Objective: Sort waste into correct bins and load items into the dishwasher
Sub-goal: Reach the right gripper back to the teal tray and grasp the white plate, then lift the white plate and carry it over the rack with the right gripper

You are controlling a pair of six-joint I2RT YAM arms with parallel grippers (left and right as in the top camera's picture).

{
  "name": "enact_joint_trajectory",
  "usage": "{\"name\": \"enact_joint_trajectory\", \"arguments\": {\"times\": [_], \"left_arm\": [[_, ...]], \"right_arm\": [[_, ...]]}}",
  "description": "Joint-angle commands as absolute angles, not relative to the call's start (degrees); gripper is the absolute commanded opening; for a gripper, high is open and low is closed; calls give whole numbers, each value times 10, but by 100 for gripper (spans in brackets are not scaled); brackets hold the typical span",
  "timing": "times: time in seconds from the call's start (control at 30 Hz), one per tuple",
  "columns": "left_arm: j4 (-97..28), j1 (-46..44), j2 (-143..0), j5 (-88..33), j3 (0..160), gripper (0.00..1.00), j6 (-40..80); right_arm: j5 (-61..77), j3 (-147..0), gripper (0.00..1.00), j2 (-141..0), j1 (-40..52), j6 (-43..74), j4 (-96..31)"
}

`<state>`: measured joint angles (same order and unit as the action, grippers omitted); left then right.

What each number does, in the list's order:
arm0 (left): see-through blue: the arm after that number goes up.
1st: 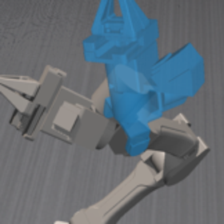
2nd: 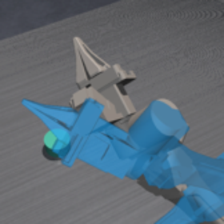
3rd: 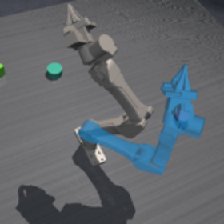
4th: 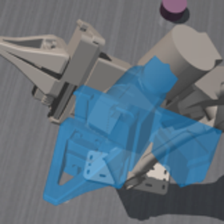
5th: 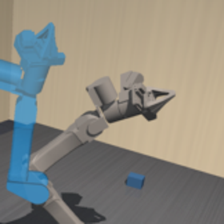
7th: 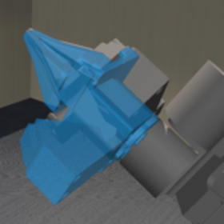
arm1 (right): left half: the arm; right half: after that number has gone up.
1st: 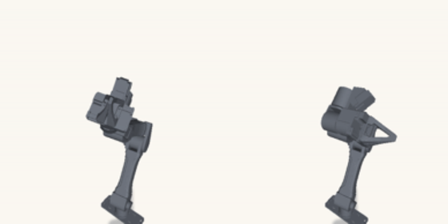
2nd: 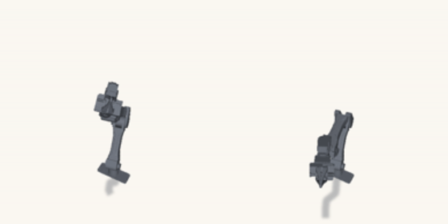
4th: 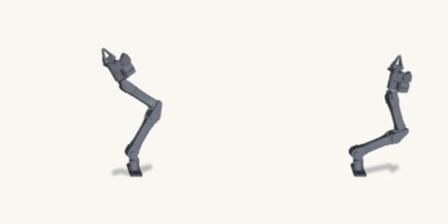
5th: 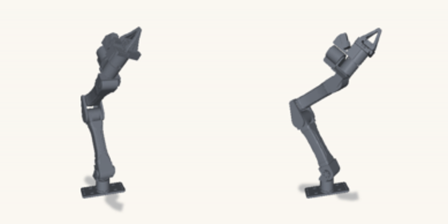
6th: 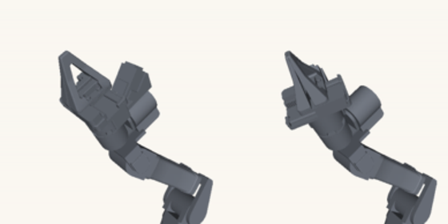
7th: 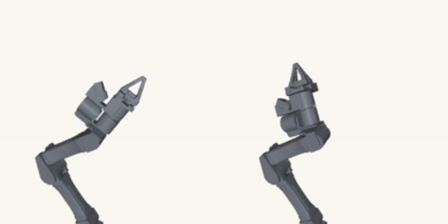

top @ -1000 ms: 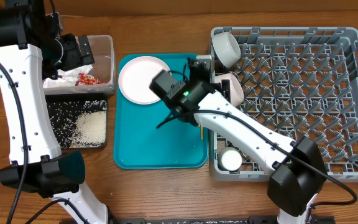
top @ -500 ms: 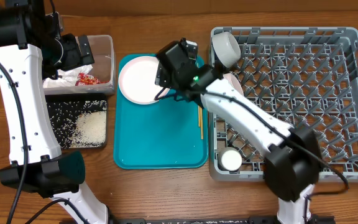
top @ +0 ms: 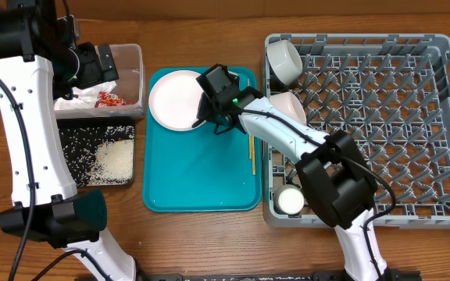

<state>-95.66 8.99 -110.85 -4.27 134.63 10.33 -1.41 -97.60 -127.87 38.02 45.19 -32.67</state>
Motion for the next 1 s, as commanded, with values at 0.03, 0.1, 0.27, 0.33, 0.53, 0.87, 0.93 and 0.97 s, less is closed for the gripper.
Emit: {"name": "enact_joint_trajectory", "arguments": {"times": [0.03,0.1,0.27,0.33,0.53,0.87,0.93,0.97], "left_arm": [[-956,90,-1106,-45,1350,100,97],[-956,90,-1106,-45,1350,100,97],[-956,90,-1106,-45,1350,100,97],[-956,90,-1106,-45,1350,100,97],[-956,90,-1106,-45,1350,100,97],[-956,90,-1106,-45,1350,100,97],[-956,90,-1106,-45,1350,100,97],[-956,90,-1106,-45,1350,100,97]], "right_arm": [[-7,-979,46,-1317,381,468,-331],[-7,-979,44,-1319,381,467,-335],[-9,-985,4,-1315,377,465,-367],[-10,-996,4,-1306,369,465,-392],[-45,-1037,4,-1249,339,430,-467],[-231,-1096,4,-1065,337,233,-581],[-302,-1096,4,-1030,337,231,-609],[-342,-1096,4,-1015,336,231,-626]]}}
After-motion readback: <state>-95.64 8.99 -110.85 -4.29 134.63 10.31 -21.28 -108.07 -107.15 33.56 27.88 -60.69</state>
